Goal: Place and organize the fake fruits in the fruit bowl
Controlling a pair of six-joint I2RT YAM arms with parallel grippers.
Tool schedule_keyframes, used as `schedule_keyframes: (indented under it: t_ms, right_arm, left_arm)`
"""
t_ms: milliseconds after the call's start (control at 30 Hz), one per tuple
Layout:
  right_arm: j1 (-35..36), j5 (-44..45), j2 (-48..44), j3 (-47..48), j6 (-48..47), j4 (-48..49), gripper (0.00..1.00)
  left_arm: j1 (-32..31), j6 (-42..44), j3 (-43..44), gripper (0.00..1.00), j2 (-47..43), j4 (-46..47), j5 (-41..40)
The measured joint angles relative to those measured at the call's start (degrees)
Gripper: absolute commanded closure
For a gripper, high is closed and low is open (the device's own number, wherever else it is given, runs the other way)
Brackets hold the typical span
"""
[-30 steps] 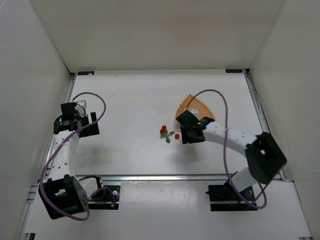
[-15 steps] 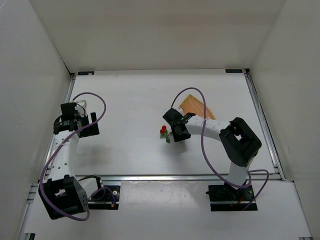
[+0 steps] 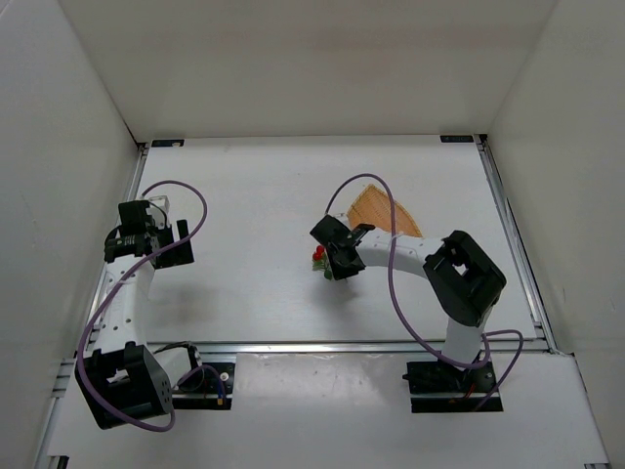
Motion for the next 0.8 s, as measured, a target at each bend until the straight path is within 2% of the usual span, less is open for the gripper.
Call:
schedule_keyframes:
  t_ms: [267,467,533,567,667,800]
  right_arm:
    - [0.04,0.24,-0.90,-1.25,1.51,0.61,1.00]
    - [0.61,0.04,-5.90,-7.02,1.95,0.09,1.00]
    - [1.73,0.13,-6.99,-8.22,1.81,-0.81,0.88]
    - [2.56,0.24,-7.19,-8.37,1.49,-1.40,0.70]
    - [4.57,0.83,-7.13,-8.11,0.96,-2.05,0.42]
    - [5.22,1.29,-5.49,-5.88,0.33,-2.60,0.41]
  left_arm:
    - [0.00,0.00,0.00,0.00,0.02,0.00,-0.02]
    - [0.00,0.00,0.00,0.00,0.02,0.00,-0.07]
    - [0.00,0.00,0.00,0.00,0.04,0.00,-0.07]
    - [0.00,0.00,0.00,0.00,0.13,0.00,-0.07]
    - [0.00,0.00,0.00,0.00,0.42,0.00,-0.07]
    - [0.00,0.00,0.00,0.00,0.50,0.00,-0.07]
